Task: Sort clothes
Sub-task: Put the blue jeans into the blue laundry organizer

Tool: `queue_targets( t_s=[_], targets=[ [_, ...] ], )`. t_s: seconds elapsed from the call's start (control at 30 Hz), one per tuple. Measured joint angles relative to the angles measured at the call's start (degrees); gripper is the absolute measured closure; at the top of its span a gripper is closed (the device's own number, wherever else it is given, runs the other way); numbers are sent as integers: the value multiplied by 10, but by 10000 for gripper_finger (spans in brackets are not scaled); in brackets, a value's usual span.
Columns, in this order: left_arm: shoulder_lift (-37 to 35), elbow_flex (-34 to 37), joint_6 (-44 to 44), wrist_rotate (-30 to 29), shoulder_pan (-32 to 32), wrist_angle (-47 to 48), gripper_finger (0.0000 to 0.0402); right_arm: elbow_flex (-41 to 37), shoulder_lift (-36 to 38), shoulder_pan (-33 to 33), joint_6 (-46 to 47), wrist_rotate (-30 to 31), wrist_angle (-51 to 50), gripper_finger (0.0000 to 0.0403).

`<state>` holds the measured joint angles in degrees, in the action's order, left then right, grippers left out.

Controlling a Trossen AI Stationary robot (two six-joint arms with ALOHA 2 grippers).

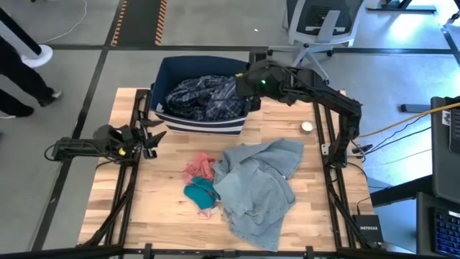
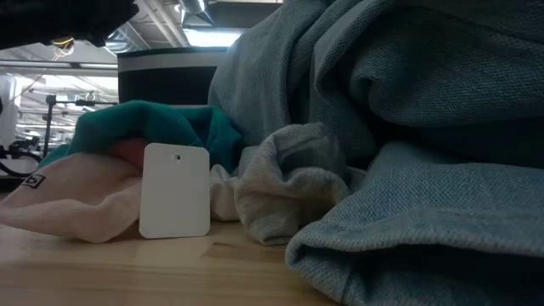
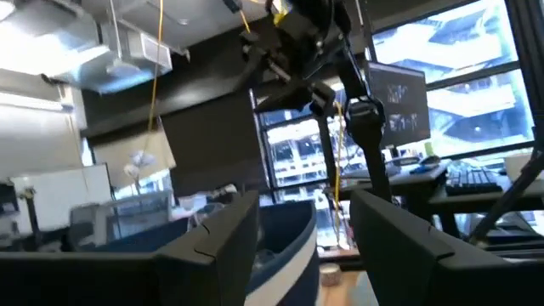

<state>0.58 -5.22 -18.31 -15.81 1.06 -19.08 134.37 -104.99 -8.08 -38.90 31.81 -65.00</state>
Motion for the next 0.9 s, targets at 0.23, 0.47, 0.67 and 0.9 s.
queue_targets(
  t_s=[0.23, 0.47, 0.67, 0.9],
  targets=[
    [0, -3, -36, -9, 0, 4, 222, 0, 1, 59, 27, -24, -113, 171],
    [0, -3, -66, -58, 0, -21, 222, 0, 1, 178, 142, -53, -242, 171],
    [0, -3, -41, -58, 0, -25, 222, -50, 0, 309, 238, -27, -248, 171],
    [0, -3, -43, -58, 0, -27, 222, -186, 0, 433, 363, 42, -249, 171]
  ],
)
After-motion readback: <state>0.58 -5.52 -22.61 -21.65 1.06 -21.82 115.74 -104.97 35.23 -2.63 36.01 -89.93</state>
